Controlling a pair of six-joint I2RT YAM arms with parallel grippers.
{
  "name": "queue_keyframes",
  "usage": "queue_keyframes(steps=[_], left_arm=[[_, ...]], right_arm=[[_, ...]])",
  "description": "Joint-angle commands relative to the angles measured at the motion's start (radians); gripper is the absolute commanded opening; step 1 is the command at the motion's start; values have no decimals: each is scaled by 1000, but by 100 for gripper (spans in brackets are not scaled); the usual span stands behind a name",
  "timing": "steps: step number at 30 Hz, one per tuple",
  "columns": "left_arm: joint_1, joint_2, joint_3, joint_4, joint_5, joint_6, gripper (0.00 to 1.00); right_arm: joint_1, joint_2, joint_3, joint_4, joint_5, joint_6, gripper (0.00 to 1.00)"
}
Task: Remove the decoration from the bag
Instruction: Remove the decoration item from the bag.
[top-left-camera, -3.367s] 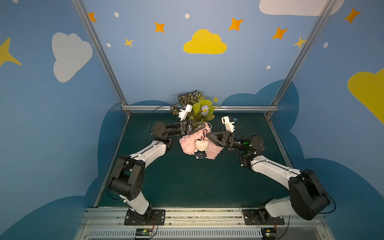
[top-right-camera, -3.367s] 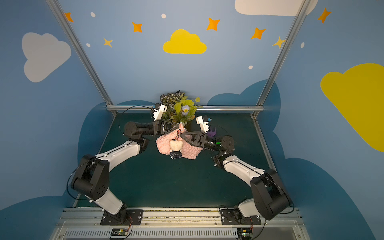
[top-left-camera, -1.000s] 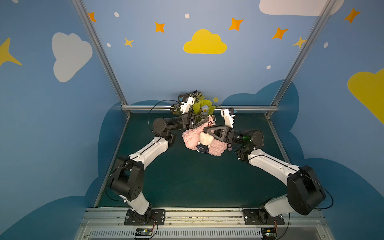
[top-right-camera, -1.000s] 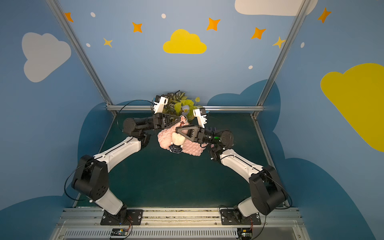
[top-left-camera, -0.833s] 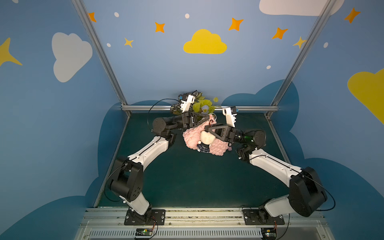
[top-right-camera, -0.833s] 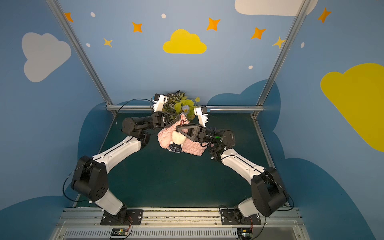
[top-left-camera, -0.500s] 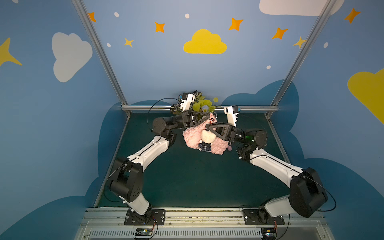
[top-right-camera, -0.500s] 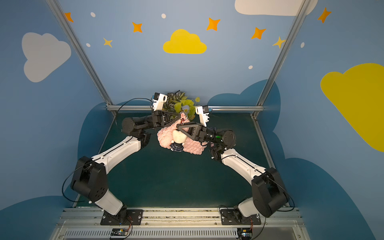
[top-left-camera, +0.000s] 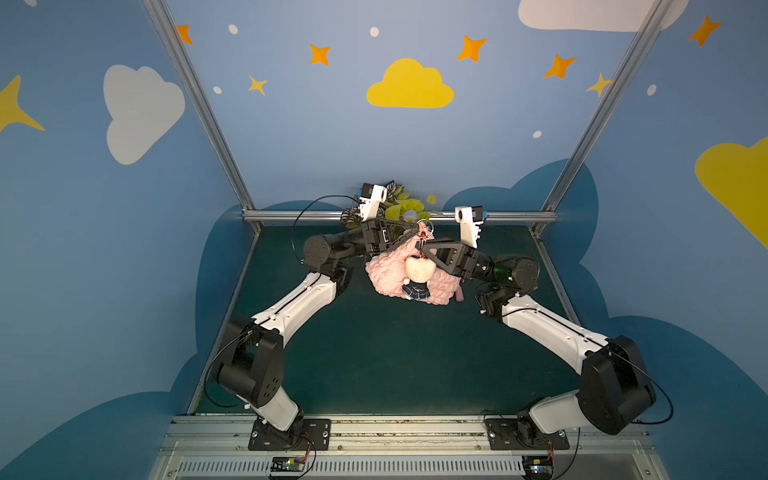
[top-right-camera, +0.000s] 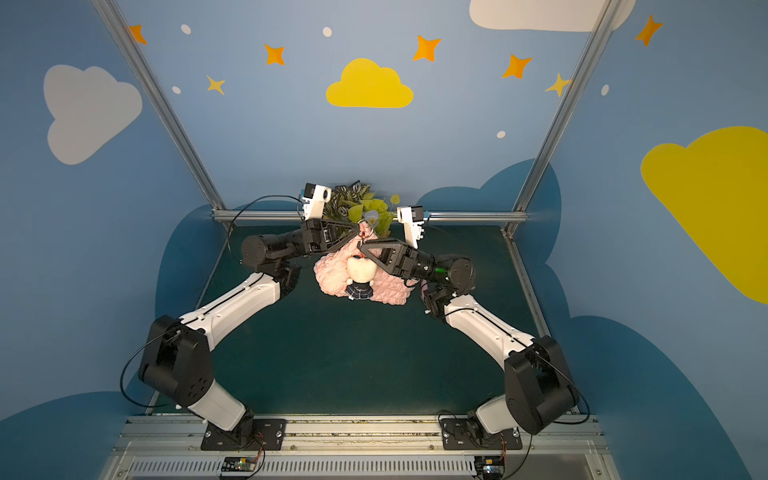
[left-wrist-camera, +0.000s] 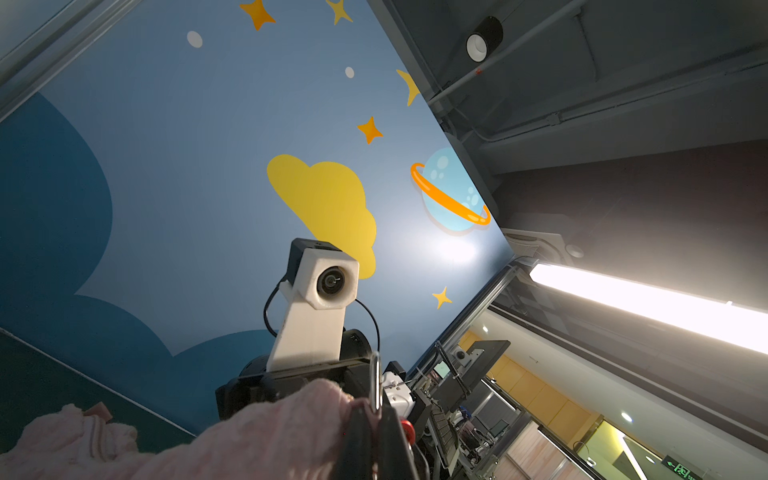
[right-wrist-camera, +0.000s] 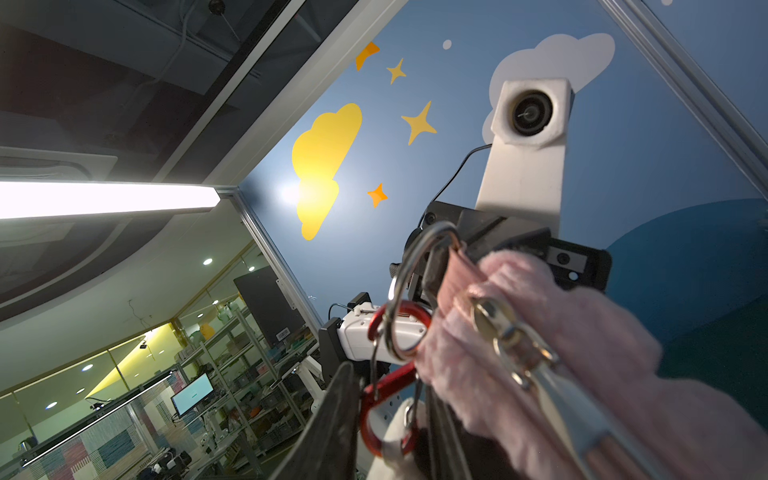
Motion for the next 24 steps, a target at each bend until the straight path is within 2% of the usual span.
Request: queue_keyframes(steps=[1,15,24], left_arm=[[-10,-47,32,69,-26,8,2],[-16,-36,30,68,-44,11,2],[-15,-32,20,68,-41,21,2]], right_arm=[[-17,-17,39,48,42,4,31],[11,16,73,47,12,25,31],[11,37,78,47,13,40,41]])
